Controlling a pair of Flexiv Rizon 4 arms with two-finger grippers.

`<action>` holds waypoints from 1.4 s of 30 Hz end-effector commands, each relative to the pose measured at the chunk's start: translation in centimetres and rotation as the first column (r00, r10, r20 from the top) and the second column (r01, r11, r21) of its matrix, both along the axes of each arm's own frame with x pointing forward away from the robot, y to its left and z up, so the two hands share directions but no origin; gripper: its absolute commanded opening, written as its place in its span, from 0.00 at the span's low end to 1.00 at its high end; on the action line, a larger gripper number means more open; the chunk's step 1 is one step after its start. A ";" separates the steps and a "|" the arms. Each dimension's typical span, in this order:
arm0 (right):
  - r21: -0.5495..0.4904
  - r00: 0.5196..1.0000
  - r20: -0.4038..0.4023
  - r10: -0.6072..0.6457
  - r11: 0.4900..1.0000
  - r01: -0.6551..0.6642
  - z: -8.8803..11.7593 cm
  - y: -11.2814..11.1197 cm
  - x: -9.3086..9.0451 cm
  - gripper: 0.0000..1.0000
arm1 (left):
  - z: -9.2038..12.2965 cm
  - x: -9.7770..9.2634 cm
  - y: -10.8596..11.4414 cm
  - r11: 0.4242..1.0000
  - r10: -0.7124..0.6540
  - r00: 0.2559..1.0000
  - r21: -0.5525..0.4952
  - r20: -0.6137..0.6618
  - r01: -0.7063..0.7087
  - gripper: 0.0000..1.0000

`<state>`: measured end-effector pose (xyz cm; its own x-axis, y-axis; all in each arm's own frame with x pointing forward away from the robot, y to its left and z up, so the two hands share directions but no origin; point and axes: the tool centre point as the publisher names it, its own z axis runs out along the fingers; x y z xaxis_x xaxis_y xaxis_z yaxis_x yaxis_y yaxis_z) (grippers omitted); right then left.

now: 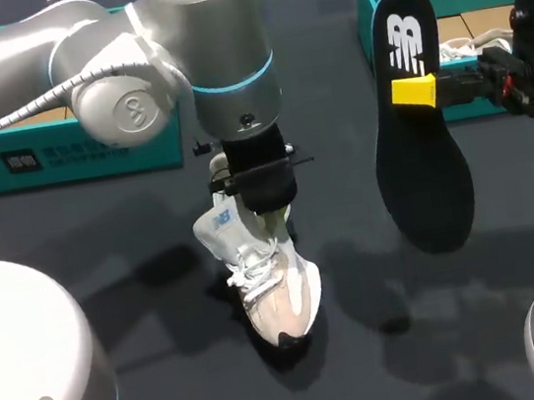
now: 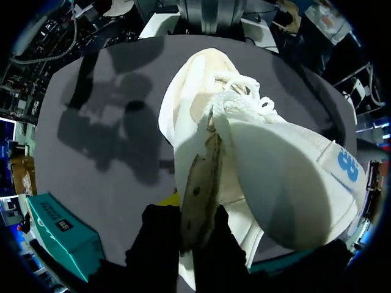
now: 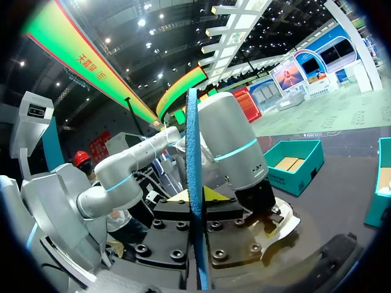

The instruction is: Take the shoe out of the shoebox, open the shoe tongue, remove and reinsert the insole, then place the shoe into the shoebox

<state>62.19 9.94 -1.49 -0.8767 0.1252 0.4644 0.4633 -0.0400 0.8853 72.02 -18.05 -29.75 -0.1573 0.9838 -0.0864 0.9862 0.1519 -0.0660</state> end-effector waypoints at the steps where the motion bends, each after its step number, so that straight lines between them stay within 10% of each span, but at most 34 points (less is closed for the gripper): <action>1: 0.000 1.000 -0.001 -0.010 1.000 0.010 -0.1 -0.1 -0.5 0.00 | -0.7 0.1 -1.0 0.999 -0.028 1.000 0.024 -0.013 0.028 0.00; 42: 0.000 1.000 -0.001 -0.010 1.000 0.010 -0.1 -0.1 -0.5 0.00 | -7.6 0.3 -4.3 0.971 -0.234 0.971 0.040 -0.049 0.236 0.00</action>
<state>62.20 9.93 -1.47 -0.8766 0.1254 0.4645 0.4635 -0.0393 0.8852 72.60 -22.50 -37.51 0.0692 0.9971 -0.0329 0.9904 -0.0726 -0.1175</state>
